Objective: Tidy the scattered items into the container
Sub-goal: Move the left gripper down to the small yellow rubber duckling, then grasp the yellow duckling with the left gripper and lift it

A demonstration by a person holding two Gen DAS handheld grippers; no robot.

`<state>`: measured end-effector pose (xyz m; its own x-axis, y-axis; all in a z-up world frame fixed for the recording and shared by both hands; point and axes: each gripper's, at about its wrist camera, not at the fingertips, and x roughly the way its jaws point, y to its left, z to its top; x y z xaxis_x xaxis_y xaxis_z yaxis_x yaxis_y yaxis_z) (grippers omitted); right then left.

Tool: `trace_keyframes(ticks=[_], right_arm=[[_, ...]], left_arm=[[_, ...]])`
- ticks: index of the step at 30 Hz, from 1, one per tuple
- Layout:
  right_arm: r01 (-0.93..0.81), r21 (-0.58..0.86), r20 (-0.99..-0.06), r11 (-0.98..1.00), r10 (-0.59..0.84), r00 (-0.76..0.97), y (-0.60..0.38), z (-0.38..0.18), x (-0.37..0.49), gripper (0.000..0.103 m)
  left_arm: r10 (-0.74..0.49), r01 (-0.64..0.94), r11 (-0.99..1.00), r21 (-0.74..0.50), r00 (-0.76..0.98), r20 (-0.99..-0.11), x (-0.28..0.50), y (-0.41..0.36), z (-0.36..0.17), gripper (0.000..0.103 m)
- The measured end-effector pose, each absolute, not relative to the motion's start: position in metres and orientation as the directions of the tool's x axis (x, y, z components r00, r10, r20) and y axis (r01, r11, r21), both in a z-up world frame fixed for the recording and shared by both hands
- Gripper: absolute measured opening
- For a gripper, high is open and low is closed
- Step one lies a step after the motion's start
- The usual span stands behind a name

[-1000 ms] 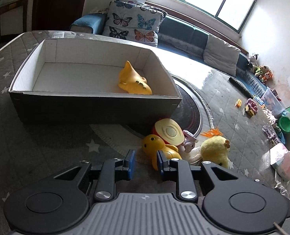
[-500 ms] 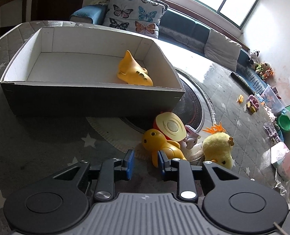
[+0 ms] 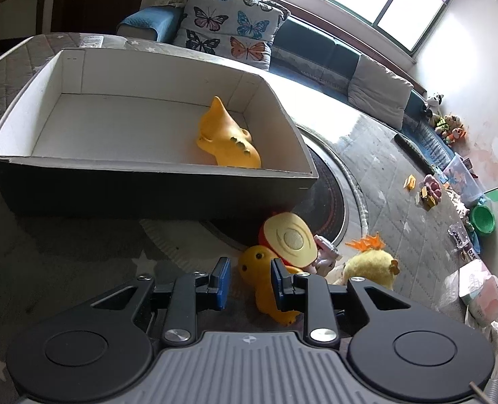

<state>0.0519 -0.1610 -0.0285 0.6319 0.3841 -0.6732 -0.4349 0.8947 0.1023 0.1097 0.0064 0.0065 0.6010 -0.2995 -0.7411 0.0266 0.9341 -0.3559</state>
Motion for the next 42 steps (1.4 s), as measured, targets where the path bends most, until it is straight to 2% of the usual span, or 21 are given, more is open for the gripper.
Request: trace_keyframes(ticks=[2, 12, 21, 26, 42], right_arm=[[-0.435, 0.102, -0.675, 0.894, 0.384, 0.631, -0.160, -0.029, 0.054, 0.076], [-0.432, 0.115, -0.682, 0.895, 0.387, 0.620, -0.158, -0.032, 0.068, 0.067], [-0.439, 0.120, -0.689, 0.891, 0.393, 0.609, -0.156, -0.033, 0.074, 0.049], [-0.436, 0.122, -0.695, 0.892, 0.390, 0.604, -0.155, -0.035, 0.077, 0.033], [-0.452, 0.111, -0.691, 0.885, 0.396, 0.605, -0.154, -0.029, 0.074, 0.032]], left_arm=[[-0.302, 0.029, 0.934, -0.357, 0.598, -0.742, 0.113, 0.005, 0.006, 0.031], [-0.317, 0.025, 0.929, -0.370, 0.574, -0.755, 0.130, 0.001, -0.001, 0.031], [-0.341, 0.005, 0.913, -0.409, 0.561, -0.755, 0.142, 0.003, -0.008, 0.032], [-0.347, -0.010, 0.907, -0.421, 0.550, -0.760, 0.146, 0.003, -0.013, 0.033], [-0.382, -0.011, 0.885, -0.466, 0.557, -0.738, 0.142, 0.009, -0.010, 0.034]])
